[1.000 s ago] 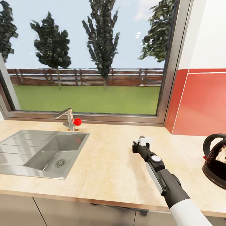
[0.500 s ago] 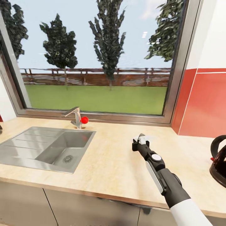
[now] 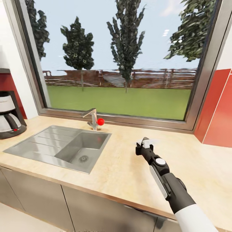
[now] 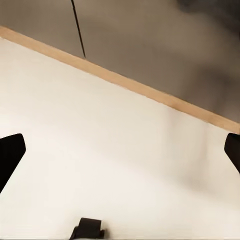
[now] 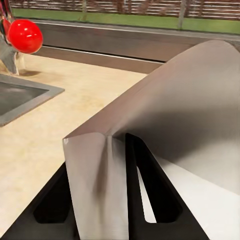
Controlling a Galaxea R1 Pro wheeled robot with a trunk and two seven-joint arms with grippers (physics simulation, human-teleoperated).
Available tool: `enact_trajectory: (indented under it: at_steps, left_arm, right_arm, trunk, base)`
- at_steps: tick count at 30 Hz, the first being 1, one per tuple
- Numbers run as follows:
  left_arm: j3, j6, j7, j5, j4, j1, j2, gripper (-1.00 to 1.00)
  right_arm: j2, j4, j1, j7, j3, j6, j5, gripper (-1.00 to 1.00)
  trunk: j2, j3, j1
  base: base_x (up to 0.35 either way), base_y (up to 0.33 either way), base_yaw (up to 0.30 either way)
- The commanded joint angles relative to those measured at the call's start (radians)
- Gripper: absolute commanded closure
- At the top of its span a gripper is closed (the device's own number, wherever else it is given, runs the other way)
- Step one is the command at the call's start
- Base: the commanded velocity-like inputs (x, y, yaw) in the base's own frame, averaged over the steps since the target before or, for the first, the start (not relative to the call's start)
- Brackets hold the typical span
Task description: Set up a coffee station on the kitchen countertop: keep the coffee maker on the countertop, move the bottle of coffee from the kitchen shelf to the counter next to the coffee maker, place a paper coffee filter on top of the coffee maker, put the saucer next to the coffee maker with the coffee cup on the saucer, and place the electric kettle next to the coffee maker.
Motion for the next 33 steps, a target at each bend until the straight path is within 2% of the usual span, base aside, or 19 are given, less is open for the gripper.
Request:
enact_trajectory:
  at_steps: [1, 3, 4, 5, 6, 7, 8, 13, 20, 33]
  left_arm:
    - [0.024, -0.001, -0.001, 0.000, -0.001, 0.000, 0.000, -1.00]
    - [0.056, -0.001, -0.002, 0.000, -0.001, 0.000, 0.003, -1.00]
    - [0.096, -0.001, -0.003, 0.000, 0.000, 0.000, 0.005, -1.00]
    - [0.118, -0.001, -0.004, 0.000, -0.001, 0.000, 0.005, -1.00]
    - [0.163, -0.001, -0.006, -0.001, -0.001, 0.000, 0.006, -1.00]
    - [0.229, -0.002, -0.008, -0.001, -0.001, 0.000, 0.008, -1.00]
    - [0.246, -0.002, -0.008, -0.001, -0.001, 0.000, 0.009, -1.00]
    - [0.272, -0.003, -0.009, -0.001, -0.001, 0.000, 0.009, -1.00]
    - [0.275, -0.004, -0.009, -0.002, -0.002, 0.000, 0.009, -1.00]
    - [0.274, -0.002, -0.009, -0.002, 0.000, 0.000, 0.008, -1.00]
  right_arm:
    - [-0.001, -0.001, -0.001, -0.004, 0.002, 0.004, -0.012, 1.00]
    - [-0.001, -0.001, -0.001, -0.004, 0.002, 0.004, -0.012, 1.00]
    - [-0.001, -0.001, -0.001, -0.004, 0.002, 0.004, -0.012, 1.00]
    - [-0.001, -0.001, -0.001, -0.004, 0.002, 0.004, -0.012, 1.00]
    - [-0.001, -0.001, -0.001, -0.004, 0.002, 0.004, -0.012, 1.00]
    - [-0.001, -0.001, -0.001, -0.004, 0.002, 0.004, -0.012, 1.00]
    - [-0.001, -0.001, -0.001, -0.004, 0.002, 0.004, -0.012, 1.00]
    - [-0.001, -0.001, -0.001, -0.004, 0.002, 0.004, -0.012, 1.00]
    - [-0.001, -0.003, -0.001, -0.003, 0.001, 0.001, -0.012, 1.00]
    - [-0.001, -0.003, -0.001, -0.002, 0.001, 0.000, -0.012, 1.00]
  trunk:
    - [-0.001, -0.001, 0.000]
    - [-0.001, -0.002, 0.000]
    - [-0.001, -0.002, 0.000]
    - [-0.001, -0.003, 0.000]
    - [-0.001, -0.003, 0.000]
    - [-0.001, -0.003, 0.000]
    - [-0.001, -0.004, 0.000]
    - [-0.001, -0.005, 0.000]
    - [-0.001, -0.006, 0.000]
    - [0.090, 0.034, -0.050]
  base:
    - [0.000, 0.000, 0.269]
    - [0.000, 0.000, 0.269]
    - [0.000, 0.000, 0.269]
    - [0.000, 0.000, 0.269]
    - [0.000, 0.000, 0.269]
    - [0.000, 0.000, 0.269]
    - [0.000, 0.000, 0.269]
    - [0.012, 0.012, 0.269]
    - [0.046, 0.052, 0.092]
    - [0.002, 0.002, 0.003]
